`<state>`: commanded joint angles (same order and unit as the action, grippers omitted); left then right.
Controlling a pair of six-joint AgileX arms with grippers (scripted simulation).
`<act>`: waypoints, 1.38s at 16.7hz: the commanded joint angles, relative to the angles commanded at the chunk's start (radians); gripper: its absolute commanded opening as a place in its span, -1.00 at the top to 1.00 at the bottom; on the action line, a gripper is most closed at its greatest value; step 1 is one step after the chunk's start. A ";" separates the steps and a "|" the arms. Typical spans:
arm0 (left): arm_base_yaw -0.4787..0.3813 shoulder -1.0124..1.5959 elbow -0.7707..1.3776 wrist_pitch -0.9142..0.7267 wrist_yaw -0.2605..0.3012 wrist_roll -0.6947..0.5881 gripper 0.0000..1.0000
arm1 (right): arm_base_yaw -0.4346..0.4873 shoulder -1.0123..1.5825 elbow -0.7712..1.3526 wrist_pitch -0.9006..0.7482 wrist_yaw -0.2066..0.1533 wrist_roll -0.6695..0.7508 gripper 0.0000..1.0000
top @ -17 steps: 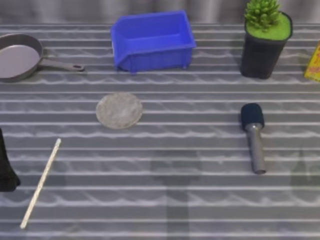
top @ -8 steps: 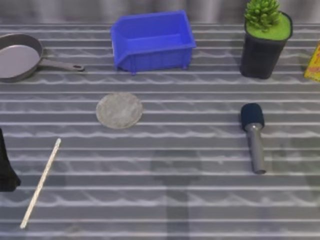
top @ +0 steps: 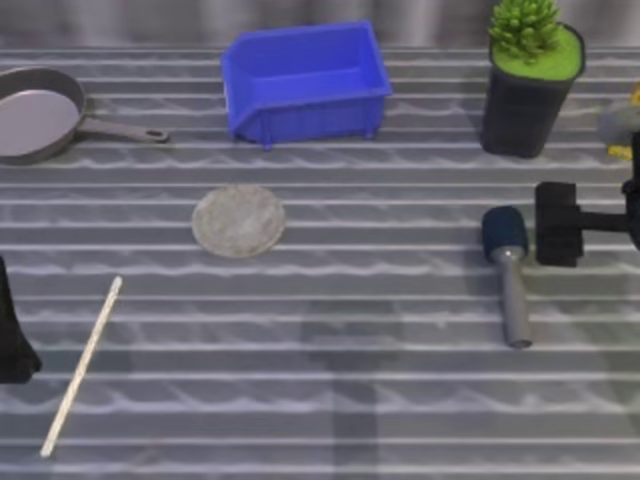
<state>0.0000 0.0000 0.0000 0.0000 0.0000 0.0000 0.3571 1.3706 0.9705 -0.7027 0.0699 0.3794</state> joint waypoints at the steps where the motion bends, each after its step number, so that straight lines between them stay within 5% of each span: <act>1: 0.000 0.000 0.000 0.000 0.000 0.000 -1.00 | 0.022 0.085 0.060 -0.041 0.004 0.023 -1.00; 7: 0.000 0.000 0.000 0.000 0.000 0.000 -1.00 | 0.113 0.432 0.303 -0.236 0.028 0.120 -1.00; 15: 0.000 0.000 0.000 0.000 0.000 0.000 -1.00 | 0.121 0.479 0.329 -0.263 0.032 0.132 -1.00; 23: 0.000 0.000 0.000 0.000 0.000 0.000 -1.00 | 0.103 0.637 0.198 0.034 0.033 0.113 -1.00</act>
<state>0.0000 0.0000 0.0000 0.0000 0.0000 0.0000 0.4598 2.0073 1.1687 -0.6690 0.1032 0.4919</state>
